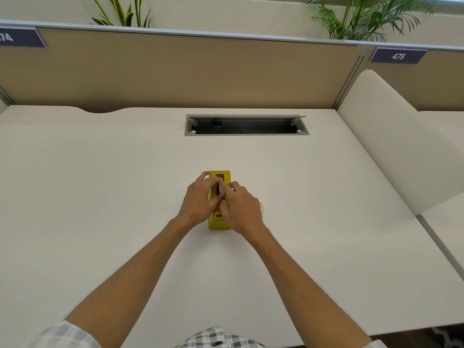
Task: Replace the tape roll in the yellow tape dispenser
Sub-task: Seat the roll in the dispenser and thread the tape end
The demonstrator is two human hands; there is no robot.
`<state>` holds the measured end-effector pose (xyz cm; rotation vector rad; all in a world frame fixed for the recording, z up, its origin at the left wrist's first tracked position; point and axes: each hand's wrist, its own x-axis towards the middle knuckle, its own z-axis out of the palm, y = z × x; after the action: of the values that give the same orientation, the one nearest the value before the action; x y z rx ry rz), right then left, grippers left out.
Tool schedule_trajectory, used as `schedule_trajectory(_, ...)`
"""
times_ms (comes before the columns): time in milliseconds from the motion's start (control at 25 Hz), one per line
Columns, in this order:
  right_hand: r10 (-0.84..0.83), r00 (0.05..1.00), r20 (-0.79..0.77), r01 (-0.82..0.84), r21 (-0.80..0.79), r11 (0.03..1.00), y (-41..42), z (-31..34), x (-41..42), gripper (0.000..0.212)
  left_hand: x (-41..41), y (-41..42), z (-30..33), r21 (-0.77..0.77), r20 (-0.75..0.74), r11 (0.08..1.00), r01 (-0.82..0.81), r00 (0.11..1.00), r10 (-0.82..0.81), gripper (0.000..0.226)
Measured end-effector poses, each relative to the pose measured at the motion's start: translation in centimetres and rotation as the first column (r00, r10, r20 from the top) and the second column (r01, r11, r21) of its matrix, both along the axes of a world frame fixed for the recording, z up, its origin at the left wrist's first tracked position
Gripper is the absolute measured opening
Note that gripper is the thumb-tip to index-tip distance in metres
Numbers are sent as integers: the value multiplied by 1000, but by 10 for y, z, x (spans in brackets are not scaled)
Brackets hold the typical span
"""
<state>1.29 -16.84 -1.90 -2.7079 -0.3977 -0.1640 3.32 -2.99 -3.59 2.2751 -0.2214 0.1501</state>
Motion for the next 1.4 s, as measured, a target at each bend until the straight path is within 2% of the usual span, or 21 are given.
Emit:
schedule_trajectory(160,-2,1000,-4,2,-7,1000,0,0,1,42,0,-1,0,-34,36,999,-28,999,29,32)
schedule_trajectory(320,-2,1000,-8,2,-5,1000,1,1,1,43,4,0,0,30,-70,998,-62,996,64,52)
schedule_trajectory(400,-2,1000,-13,2,-8,1000,0,1,1,43,6,0,1,55,-112,998,-40,993,46,55)
schedule_trajectory(520,-6,1000,-22,5,-14,1000,0,2,1,43,3,-1,2,0,-30,1000,11,999,-11,52)
schedule_trajectory(640,-9,1000,-14,8,-17,1000,1,1,1,42,0,-3,1,-5,51,1000,-21,998,22,53)
schedule_trajectory(840,-9,1000,-17,9,-15,1000,1,0,1,44,1,-4,-2,2,-17,1000,-28,999,28,57)
schedule_trajectory(1080,-5,1000,-18,5,-11,1000,2,1,1,45,-4,-7,0,-73,104,995,-66,992,73,45)
schedule_trajectory(1200,-6,1000,-11,6,-6,1000,1,1,1,43,-1,-5,0,-9,2,999,-44,999,44,57)
schedule_trajectory(1280,-6,1000,-13,6,-7,1000,1,1,1,44,-3,-4,2,-30,-28,999,-34,999,34,59)
schedule_trajectory(1400,-8,1000,-17,8,-4,1000,1,1,0,44,-5,-4,9,-97,81,992,-77,993,85,52)
